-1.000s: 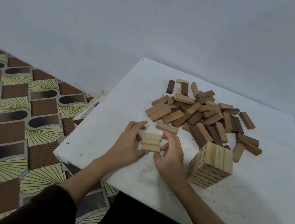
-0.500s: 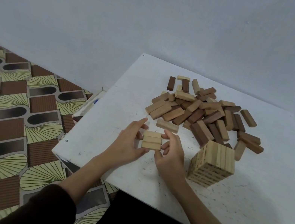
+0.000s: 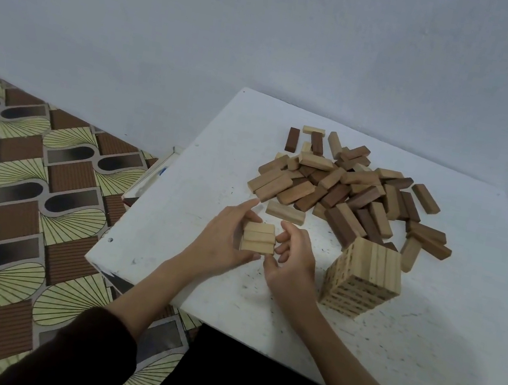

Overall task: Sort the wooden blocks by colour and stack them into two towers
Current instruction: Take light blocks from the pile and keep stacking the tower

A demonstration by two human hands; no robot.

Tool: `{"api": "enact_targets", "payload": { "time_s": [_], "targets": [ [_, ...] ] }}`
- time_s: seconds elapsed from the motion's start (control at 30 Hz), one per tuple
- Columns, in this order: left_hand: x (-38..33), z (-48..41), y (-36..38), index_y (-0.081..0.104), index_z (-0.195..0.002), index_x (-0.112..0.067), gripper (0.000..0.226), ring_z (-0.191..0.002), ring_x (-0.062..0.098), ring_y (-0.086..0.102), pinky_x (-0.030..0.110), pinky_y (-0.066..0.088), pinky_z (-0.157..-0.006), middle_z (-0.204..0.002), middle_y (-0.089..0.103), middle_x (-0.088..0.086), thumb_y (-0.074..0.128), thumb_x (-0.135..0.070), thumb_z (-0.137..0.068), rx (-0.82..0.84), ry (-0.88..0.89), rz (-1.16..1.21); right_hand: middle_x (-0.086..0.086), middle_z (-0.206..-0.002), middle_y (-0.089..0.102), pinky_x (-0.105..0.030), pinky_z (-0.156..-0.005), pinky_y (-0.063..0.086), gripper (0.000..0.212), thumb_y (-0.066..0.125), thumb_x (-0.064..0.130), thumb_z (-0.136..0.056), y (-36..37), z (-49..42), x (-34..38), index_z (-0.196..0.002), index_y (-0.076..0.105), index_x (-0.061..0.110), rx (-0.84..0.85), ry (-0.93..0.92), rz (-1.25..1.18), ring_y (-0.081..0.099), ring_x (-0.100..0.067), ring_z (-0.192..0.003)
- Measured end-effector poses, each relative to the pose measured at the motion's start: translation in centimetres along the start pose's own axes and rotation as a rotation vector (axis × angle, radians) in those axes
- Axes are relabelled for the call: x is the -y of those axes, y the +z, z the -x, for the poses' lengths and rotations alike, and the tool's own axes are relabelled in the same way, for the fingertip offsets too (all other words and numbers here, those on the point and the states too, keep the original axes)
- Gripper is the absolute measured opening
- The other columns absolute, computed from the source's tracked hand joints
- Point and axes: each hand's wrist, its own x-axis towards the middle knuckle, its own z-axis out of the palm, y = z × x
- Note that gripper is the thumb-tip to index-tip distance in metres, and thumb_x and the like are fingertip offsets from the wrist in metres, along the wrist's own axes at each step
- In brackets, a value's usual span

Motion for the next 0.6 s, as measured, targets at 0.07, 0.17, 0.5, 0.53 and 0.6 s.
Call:
{"api": "enact_targets", "payload": {
  "time_s": [0.07, 0.17, 0.5, 0.53, 0.6],
  "targets": [
    [-0.05, 0.05, 0.02, 0.034, -0.141, -0.019, 0.085, -0.112, 0.010, 0.046, 0.000, 0.026, -0.088, -0.115, 0.052, -0.011, 0.081, -0.019, -0.070, -0.005, -0.009, 0.014, -0.007, -0.099, 0.047, -0.008, -0.067, 0.041, 0.056, 0.062, -0.010, -0.076, 0.00, -0.03, -0.03, -0.129, 0.047, 0.002, -0.001, -0.002, 0.001, 0.044, -0.010, -0.080],
    [-0.02, 0.09, 0.03, 0.034, -0.142, -0.019, 0.087, -0.110, 0.007, 0.047, 0.001, 0.028, -0.090, -0.114, 0.052, -0.013, 0.078, -0.026, -0.068, -0.004, -0.006, 0.020, -0.006, -0.098, 0.047, -0.008, -0.068, 0.040, 0.056, 0.062, -0.010, -0.076, 0.01, 0.01, -0.02, -0.129, 0.047, 0.001, 0.002, -0.010, 0.006, 0.044, -0.010, -0.080],
    [0.12, 0.17, 0.13, 0.034, -0.143, -0.018, 0.088, -0.114, 0.009, 0.048, 0.003, 0.029, -0.093, -0.118, 0.055, -0.009, 0.083, -0.015, -0.070, -0.011, -0.027, 0.038, -0.005, -0.098, 0.047, -0.009, -0.068, 0.041, 0.054, 0.062, -0.011, -0.076, 0.07, 0.01, -0.14, -0.127, 0.048, 0.002, -0.004, -0.006, -0.001, 0.045, -0.010, -0.079],
    [0.11, 0.16, 0.13, 0.034, -0.143, -0.018, 0.088, -0.114, 0.009, 0.048, 0.003, 0.029, -0.093, -0.118, 0.055, -0.009, 0.082, -0.015, -0.070, -0.010, -0.028, 0.037, -0.005, -0.098, 0.047, -0.008, -0.068, 0.040, 0.054, 0.062, -0.010, -0.077, 0.05, 0.01, -0.13, -0.127, 0.048, 0.002, -0.004, -0.005, -0.002, 0.045, -0.011, -0.079],
    [0.08, 0.18, 0.10, 0.034, -0.143, -0.017, 0.088, -0.114, 0.009, 0.048, 0.004, 0.030, -0.093, -0.118, 0.055, -0.009, 0.083, -0.015, -0.070, -0.011, -0.031, 0.039, -0.005, -0.098, 0.047, -0.008, -0.068, 0.040, 0.053, 0.062, -0.010, -0.077, 0.02, 0.00, -0.06, -0.127, 0.048, 0.002, -0.001, -0.005, -0.003, 0.045, -0.010, -0.079]
  ]
}}
